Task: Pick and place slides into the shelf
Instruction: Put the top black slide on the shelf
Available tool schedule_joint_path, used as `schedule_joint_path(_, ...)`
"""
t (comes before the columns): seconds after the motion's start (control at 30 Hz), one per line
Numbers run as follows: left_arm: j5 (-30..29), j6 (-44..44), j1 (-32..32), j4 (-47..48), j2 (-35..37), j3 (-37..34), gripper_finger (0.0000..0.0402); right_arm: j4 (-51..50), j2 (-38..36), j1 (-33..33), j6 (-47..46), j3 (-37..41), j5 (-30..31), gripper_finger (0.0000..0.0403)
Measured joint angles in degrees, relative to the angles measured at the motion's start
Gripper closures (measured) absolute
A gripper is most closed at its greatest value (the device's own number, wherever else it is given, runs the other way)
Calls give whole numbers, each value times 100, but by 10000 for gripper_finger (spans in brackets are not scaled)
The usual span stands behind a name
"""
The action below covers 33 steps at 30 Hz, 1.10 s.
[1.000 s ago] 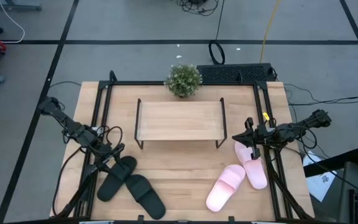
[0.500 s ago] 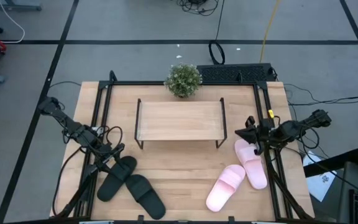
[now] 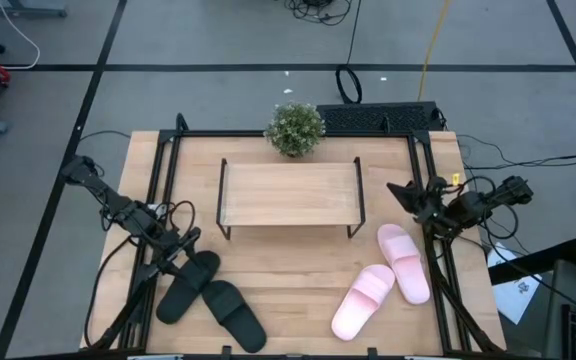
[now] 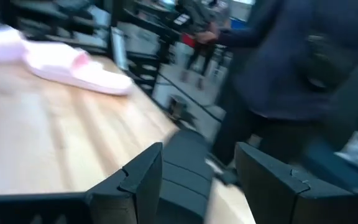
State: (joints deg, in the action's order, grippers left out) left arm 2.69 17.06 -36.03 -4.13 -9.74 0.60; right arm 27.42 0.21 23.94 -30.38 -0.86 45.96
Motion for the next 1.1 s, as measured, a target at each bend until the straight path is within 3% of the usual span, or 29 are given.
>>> schedule_joint_path(0.23, -2216, -85, 0, -1064, 2, 0, 204, 1212, 4, 0, 144, 0, -46, 403)
schedule_joint_path(0.43, -3275, -86, 0, -2106, 2, 0, 204, 2159, 27, 0, 735, 0, -231, 403)
schedule_joint_path(0.7, -3156, 64, 0, -3636, 2, 0, 204, 2333, 28, 0, 1053, 0, -249, 403)
schedule_joint_path(0.83, -3084, 598, 0, -4275, 2, 0, 204, 2335, 28, 0, 1052, 0, -250, 403)
schedule_joint_path(0.97, -3109, 1150, 0, -4503, 0, 2, 204, 2340, 28, 0, 1051, 0, -266, 403)
schedule_joint_path(1.1, -3120, 1158, 0, -4644, 0, 2, 204, 2496, 28, -1, 1052, 0, -270, 403)
